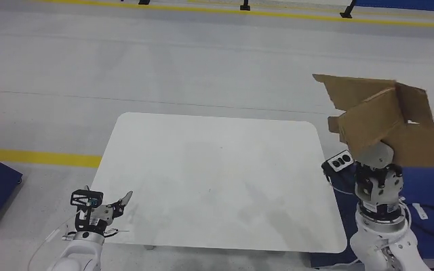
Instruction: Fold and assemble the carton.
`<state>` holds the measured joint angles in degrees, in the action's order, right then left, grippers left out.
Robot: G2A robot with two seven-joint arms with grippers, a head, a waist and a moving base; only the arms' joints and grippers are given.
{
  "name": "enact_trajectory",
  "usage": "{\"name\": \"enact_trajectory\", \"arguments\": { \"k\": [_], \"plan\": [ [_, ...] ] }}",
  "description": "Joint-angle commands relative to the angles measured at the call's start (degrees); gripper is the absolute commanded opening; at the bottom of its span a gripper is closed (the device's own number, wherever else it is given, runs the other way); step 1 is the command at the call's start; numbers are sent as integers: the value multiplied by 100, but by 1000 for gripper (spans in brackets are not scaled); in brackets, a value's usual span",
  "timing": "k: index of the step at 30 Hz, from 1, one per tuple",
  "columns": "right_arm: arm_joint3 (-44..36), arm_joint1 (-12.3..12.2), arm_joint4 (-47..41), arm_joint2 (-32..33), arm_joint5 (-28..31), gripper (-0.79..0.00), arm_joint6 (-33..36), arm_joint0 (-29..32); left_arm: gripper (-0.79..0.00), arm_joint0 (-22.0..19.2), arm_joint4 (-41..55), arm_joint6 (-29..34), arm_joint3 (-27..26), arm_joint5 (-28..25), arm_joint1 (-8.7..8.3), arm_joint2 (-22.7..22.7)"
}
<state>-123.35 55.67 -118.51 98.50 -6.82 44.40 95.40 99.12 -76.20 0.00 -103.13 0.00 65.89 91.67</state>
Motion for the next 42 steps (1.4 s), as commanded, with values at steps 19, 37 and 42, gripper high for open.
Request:
{"name": "enact_trajectory", "arguments": {
  "k": [19, 37, 42],
  "plan": [
    [1360, 345, 5145, -586, 4261, -785, 2130, -430, 0, 0, 0, 0, 0, 0, 0, 0],
    [2341, 497, 5736, -1422, 4272, -785, 1955, -755, 0, 0, 0, 0, 0, 0, 0, 0],
    [2341, 497, 5736, -1422, 4272, -785, 1955, -755, 0, 0, 0, 0, 0, 0, 0, 0]
  ]
}}
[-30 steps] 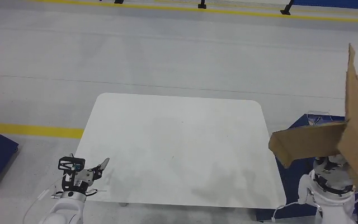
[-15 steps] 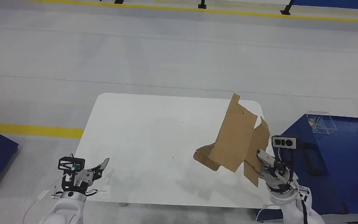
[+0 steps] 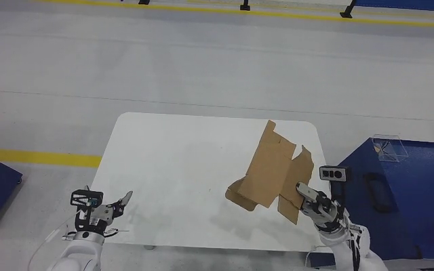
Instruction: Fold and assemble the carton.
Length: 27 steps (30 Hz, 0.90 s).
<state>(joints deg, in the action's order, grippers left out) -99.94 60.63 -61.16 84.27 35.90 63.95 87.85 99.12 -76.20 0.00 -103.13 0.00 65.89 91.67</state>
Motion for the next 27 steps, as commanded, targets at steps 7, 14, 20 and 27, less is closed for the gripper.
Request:
{"name": "enact_trajectory", "arguments": {
  "k": [7, 14, 20, 27],
  "plan": [
    [18, 6, 227, -37, -294, -785, -238, -23, 0, -42, 299, 325, -12, -171, 4, 19],
    [551, 80, 1022, -610, -562, -785, -370, -247, 0, -432, 2874, 2607, -303, -901, 14, 187],
    [989, 175, 1658, -1179, -472, -785, -428, -491, 0, -1027, 5793, 5289, -126, -1177, -54, 313],
    [1286, 314, 2607, -1913, -254, -785, -707, -737, 0, -1630, 7836, 6998, 308, -968, -118, 161]
  ]
}}
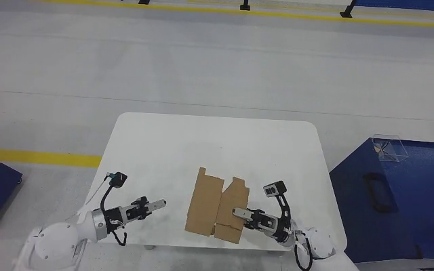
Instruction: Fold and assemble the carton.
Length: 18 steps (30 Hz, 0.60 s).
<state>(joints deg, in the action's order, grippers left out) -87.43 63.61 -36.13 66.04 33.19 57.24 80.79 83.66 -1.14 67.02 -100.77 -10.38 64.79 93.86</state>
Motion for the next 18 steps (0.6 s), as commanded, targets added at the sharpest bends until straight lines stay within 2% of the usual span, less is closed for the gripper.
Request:
{"name": "enact_trajectory", "arguments": {
  "k": [1, 4, 9, 12, 15, 16, 18],
  "plan": [
    [66, 34, 172, -174, 23, -785, -61, -61, 0, -181, 614, 581, 173, 150, -17, -106],
    [166, 86, 156, -409, -16, -785, -45, -139, 0, -493, 1193, 1224, 489, 372, -46, -233],
    [398, 182, 213, -792, -86, -785, -71, -305, 0, -701, 1350, 1501, 684, 284, -64, -562],
    [525, 240, 253, -976, -38, -785, -141, -397, -305, -722, 1402, 1567, 714, 201, -80, -677],
    [610, 282, 254, -1095, 5, -785, -174, -464, -723, -728, 1391, 1552, 732, 203, -100, -749],
    [629, 293, 251, -1119, 15, -785, -183, -482, -785, -730, 1440, 1612, 748, 224, -106, -792],
    [658, 310, 242, -1155, 31, -785, -191, -513, -785, -778, 1606, 1773, 846, 300, -121, -830]
  ]
}}
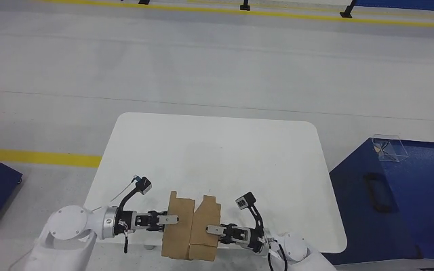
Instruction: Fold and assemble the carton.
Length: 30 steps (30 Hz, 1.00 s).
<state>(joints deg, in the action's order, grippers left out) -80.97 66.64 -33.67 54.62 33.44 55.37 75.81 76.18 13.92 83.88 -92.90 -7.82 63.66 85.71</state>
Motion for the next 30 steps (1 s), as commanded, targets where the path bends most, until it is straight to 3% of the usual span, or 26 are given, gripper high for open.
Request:
{"name": "enact_trajectory", "arguments": {
  "k": [1, 11, 12, 13, 26, 30],
  "plan": [
    [22, 14, -4, -29, 10, -785, -11, -26, -785, -61, 186, 144, 111, 60, -16, -21],
    [75, 34, 113, -65, -176, -760, -33, -57, -785, -156, 483, 308, 272, 4, -88, -123],
    [75, 34, 113, -65, -176, -111, -33, -57, -785, -150, 636, 410, 285, -20, -93, -127],
    [75, 34, 113, -65, -176, 0, -33, -57, -785, -148, 698, 413, 299, -33, -103, -122],
    [42, 32, 152, -39, -179, 0, -100, -60, -785, -148, 698, 413, 299, -33, -103, -122],
    [-254, -18, 345, 365, 500, 0, -585, 115, -785, -54, 1071, -448, 235, -619, -43, -206]
  ]
}}
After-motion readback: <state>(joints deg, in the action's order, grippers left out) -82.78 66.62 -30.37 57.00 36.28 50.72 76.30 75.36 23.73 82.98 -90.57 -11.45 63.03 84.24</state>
